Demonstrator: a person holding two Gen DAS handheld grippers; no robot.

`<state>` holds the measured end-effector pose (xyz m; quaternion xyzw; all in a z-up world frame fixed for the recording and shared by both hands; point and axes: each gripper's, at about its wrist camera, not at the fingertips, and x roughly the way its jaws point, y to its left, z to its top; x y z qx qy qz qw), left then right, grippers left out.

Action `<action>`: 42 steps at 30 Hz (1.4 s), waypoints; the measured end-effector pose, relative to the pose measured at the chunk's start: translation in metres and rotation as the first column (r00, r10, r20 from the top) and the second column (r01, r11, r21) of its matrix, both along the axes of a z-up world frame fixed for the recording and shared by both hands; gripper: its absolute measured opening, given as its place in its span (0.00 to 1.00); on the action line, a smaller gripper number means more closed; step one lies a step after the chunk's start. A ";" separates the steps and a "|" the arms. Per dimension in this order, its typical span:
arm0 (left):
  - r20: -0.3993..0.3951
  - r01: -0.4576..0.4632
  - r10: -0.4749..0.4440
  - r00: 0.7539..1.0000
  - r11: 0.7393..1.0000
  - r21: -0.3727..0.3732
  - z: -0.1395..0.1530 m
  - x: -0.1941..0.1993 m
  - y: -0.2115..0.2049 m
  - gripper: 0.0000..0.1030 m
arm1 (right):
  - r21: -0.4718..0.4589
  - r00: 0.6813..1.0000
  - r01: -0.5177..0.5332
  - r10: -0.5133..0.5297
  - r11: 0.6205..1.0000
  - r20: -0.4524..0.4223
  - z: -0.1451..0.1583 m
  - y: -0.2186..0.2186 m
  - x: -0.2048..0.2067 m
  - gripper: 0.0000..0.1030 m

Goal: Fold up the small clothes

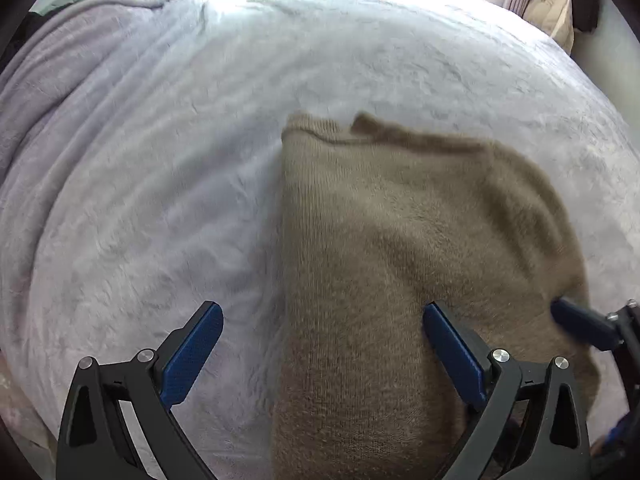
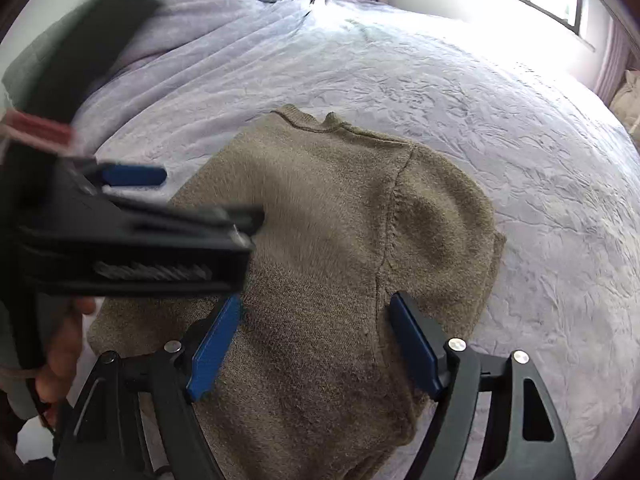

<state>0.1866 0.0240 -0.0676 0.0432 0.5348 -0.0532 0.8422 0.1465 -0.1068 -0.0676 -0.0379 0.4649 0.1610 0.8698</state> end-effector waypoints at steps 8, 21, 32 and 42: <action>0.046 -0.010 0.012 0.999 0.999 -0.034 0.007 -0.035 0.012 0.99 | -0.062 0.999 -0.005 0.007 0.998 0.033 -0.003 0.001 -0.043 0.78; 0.117 -0.001 0.004 0.993 1.000 -0.022 0.032 -0.097 0.016 0.99 | -0.045 0.994 0.071 -0.075 0.996 -0.077 0.000 -0.010 -0.087 0.79; 0.330 -0.115 0.126 0.936 0.992 -0.053 0.071 -0.146 0.014 0.99 | -0.063 0.945 0.272 -0.255 0.960 0.203 0.060 -0.023 -0.156 0.79; 0.317 -0.054 0.088 0.944 0.992 -0.113 0.070 -0.158 0.022 0.99 | -0.052 0.941 0.304 -0.291 0.951 0.173 0.051 -0.020 -0.156 0.79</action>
